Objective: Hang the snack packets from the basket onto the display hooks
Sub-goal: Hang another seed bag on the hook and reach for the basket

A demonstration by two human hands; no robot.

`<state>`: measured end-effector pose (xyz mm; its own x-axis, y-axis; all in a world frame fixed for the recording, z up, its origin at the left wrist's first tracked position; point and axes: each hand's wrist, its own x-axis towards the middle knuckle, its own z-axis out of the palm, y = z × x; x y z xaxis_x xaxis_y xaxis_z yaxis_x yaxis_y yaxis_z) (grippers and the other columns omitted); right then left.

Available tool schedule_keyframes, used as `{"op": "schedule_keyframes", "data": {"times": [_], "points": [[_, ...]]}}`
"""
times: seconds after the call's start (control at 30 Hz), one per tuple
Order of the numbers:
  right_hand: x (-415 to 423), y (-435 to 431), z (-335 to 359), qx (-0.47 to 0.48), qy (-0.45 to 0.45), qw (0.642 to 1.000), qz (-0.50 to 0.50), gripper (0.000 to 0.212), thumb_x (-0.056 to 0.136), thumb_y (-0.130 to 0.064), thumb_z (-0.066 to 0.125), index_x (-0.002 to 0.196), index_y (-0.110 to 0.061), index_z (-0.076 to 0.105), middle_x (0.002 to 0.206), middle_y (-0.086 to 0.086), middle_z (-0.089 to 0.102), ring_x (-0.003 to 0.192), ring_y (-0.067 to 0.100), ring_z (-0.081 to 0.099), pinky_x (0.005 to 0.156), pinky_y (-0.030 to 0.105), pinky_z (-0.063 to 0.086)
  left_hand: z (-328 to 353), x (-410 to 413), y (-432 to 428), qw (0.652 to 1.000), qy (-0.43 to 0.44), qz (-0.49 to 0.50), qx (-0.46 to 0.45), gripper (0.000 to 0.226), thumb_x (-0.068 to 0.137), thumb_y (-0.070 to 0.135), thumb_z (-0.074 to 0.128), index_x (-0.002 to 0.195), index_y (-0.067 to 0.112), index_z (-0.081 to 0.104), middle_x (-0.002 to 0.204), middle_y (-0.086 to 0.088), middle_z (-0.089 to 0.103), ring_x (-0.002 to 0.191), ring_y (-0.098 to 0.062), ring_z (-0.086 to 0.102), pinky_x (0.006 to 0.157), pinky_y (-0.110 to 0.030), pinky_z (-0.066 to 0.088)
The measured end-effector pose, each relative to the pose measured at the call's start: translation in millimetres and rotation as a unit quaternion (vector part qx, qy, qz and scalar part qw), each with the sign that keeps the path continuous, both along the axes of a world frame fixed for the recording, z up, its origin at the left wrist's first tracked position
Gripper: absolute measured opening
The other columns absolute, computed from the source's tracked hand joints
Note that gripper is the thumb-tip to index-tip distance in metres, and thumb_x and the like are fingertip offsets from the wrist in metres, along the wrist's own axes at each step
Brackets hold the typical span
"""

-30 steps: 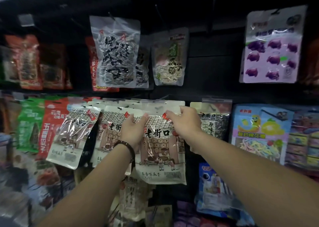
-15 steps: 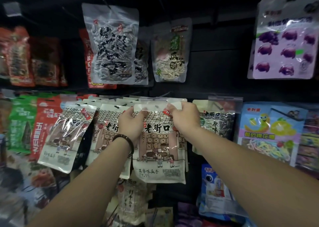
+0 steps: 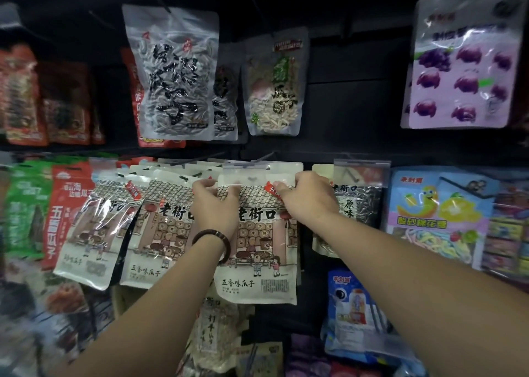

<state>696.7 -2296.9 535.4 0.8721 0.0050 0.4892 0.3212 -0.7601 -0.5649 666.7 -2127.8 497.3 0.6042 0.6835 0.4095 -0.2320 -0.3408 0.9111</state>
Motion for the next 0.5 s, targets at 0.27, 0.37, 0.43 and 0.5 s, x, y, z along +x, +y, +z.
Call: {"op": "schedule_keyframes", "data": {"times": [0.27, 0.37, 0.43, 0.5], "points": [[-58.9, -55.8, -28.4, -0.083, 0.041, 0.991, 0.101, 0.017, 0.099, -0.046, 0.066, 0.102, -0.029, 0.063, 0.085, -0.003, 0.070, 0.072, 0.015, 0.069, 0.063, 0.038, 0.060, -38.8, -40.7, -26.9, 0.981, -0.015, 0.068, 0.179, 0.049, 0.098, 0.015, 0.071, 0.141, 0.023, 0.049, 0.135, 0.006, 0.053, 0.118, -0.010, 0.052, 0.105, -0.036, 0.051], [-88.1, -88.5, -66.0, -0.117, 0.065, 0.984, 0.113, 0.019, 0.097, -0.050, 0.064, 0.094, -0.031, 0.063, 0.088, -0.007, 0.070, 0.079, 0.015, 0.068, 0.073, 0.040, 0.062, -60.9, -61.3, -45.0, 0.962, 0.030, 0.110, 0.246, 0.039, 0.097, 0.022, 0.069, 0.132, 0.027, 0.053, 0.139, 0.001, 0.053, 0.135, -0.020, 0.041, 0.121, -0.049, 0.039], [-108.6, -112.7, -108.3, -0.116, 0.095, 0.981, 0.120, 0.019, 0.095, -0.051, 0.064, 0.092, -0.032, 0.062, 0.089, -0.007, 0.071, 0.087, 0.018, 0.069, 0.077, 0.041, 0.061, -84.0, -77.6, -64.5, 0.958, 0.052, 0.088, 0.268, 0.037, 0.093, 0.022, 0.072, 0.125, 0.026, 0.055, 0.140, -0.005, 0.053, 0.140, -0.033, 0.042, 0.124, -0.050, 0.035], [-131.7, -138.3, -160.2, -0.108, 0.132, 0.977, 0.125, 0.017, 0.093, -0.049, 0.065, 0.088, -0.035, 0.059, 0.089, -0.007, 0.071, 0.093, 0.018, 0.069, 0.077, 0.040, 0.061, -114.0, -96.0, -89.0, 0.950, 0.036, 0.022, 0.308, 0.030, 0.089, 0.018, 0.070, 0.116, 0.025, 0.057, 0.126, -0.002, 0.054, 0.124, -0.031, 0.049, 0.110, -0.049, 0.046]]}}
